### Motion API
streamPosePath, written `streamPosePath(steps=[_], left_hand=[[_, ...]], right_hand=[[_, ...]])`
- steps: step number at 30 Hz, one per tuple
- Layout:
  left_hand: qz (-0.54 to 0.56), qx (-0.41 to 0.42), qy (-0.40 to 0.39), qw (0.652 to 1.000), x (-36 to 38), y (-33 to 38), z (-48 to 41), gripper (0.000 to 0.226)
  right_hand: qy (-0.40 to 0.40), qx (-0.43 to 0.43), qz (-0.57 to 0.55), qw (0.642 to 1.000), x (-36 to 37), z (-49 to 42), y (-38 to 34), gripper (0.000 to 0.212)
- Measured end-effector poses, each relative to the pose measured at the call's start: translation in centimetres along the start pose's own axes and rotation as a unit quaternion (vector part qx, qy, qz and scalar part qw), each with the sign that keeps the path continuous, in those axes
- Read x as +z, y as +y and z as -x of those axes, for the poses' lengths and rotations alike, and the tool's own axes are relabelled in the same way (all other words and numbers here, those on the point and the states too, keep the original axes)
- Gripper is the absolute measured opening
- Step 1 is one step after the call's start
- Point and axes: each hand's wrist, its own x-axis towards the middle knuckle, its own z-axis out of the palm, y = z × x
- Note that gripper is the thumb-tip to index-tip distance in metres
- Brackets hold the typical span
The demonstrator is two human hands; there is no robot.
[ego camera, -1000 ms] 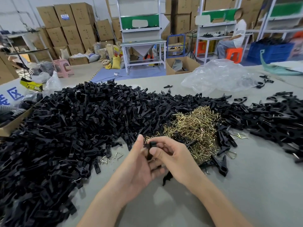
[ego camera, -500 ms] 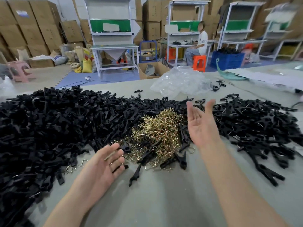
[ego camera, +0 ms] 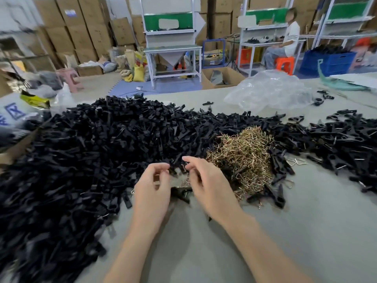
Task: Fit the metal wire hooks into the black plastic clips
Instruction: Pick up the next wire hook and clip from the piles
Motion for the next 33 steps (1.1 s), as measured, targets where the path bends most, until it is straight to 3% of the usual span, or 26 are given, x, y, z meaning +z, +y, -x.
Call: streamPosePath(steps=[6, 10, 13, 17, 22, 26, 28, 30, 33], left_hand=[[-0.223, 0.071, -0.070, 0.970, -0.2, -1.2, -0.4, 0.027], [-0.233, 0.050, -0.077, 0.968, -0.3, -1.4, -0.5, 0.031], [-0.263, 0.052, -0.042, 0.962, -0.2, -1.7, -0.6, 0.028], [-0.295, 0.046, -0.012, 0.954, -0.5, -2.5, -1.1, 0.030], [-0.344, 0.046, -0.048, 0.937, -0.4, -2.8, -1.3, 0.042], [-0.365, 0.051, -0.058, 0.928, -0.3, -2.9, -1.3, 0.045], [-0.364, 0.057, -0.058, 0.928, -0.1, -2.8, -1.3, 0.045], [-0.371, 0.063, -0.063, 0.924, 0.1, -2.8, -1.4, 0.046], [-0.396, 0.069, -0.077, 0.913, 0.5, -3.0, -1.7, 0.048]], right_hand=[[-0.057, -0.002, 0.100, 0.993, -0.3, 0.4, 0.7, 0.030], [-0.127, -0.008, 0.159, 0.979, -0.2, 0.6, 0.3, 0.057], [-0.142, -0.025, 0.176, 0.974, 0.0, 0.9, 0.6, 0.045], [-0.107, -0.012, 0.151, 0.983, -0.4, 0.8, 0.5, 0.038], [0.045, 0.084, 0.182, 0.979, -2.8, -0.7, 1.5, 0.045], [0.254, 0.244, 0.187, 0.917, -7.1, -0.9, 4.4, 0.051], [0.289, 0.315, 0.175, 0.887, -8.8, -0.4, 5.5, 0.064], [0.273, 0.302, 0.188, 0.894, -8.7, -0.4, 5.2, 0.063], [0.220, 0.173, 0.202, 0.939, -5.9, -0.8, 2.7, 0.046]])
